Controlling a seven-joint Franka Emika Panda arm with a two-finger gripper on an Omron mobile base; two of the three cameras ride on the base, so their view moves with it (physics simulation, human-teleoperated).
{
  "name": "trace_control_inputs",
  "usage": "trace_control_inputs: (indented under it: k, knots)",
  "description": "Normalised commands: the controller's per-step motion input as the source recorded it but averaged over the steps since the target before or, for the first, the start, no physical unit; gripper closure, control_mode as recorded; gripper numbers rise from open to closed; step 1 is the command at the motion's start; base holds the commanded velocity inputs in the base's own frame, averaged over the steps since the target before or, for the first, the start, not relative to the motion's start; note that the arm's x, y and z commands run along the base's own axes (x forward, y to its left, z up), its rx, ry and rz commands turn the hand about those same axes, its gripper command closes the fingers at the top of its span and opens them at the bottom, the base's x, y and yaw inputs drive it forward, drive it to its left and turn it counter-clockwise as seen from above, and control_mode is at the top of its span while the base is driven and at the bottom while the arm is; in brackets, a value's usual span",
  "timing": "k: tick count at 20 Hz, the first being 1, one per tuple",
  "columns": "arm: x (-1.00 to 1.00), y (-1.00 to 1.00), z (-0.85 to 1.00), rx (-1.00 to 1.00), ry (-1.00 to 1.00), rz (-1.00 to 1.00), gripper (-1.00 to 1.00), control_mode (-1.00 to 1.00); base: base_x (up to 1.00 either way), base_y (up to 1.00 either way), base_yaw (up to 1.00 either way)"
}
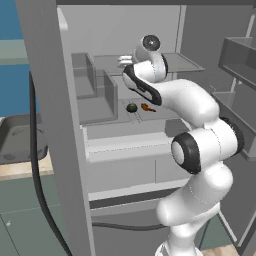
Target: Place one squash and one chicken drumstick in each tupperware on the nearby counter, to pack two identical lunches.
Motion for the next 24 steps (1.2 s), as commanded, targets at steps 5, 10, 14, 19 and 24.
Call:
trace_control_inputs:
  k: [5,10,14,19,24]
  knots:
    - [-1.00,-0.25,0.18,0.08,0.00,0.00,1.00,-1.00,0.00,0.00,0.00]
    - [-1.00,-0.01,0.21,0.00,0.05,0.00,1.00,-1.00,0.00,0.00,0.00]
    - [-1.00,-0.10,0.18,0.00,0.10,-0.02,1.00,-1.00,0.00,0.00,0.00]
    - [-0.80,-0.01,0.03,0.00,0.07,-0.02,1.00,1.00,-0.19,0.00,0.00]
    - [0.00,0.00,0.00,0.00,0.00,0.00,1.00,1.00,-0.99,0.00,-0.02]
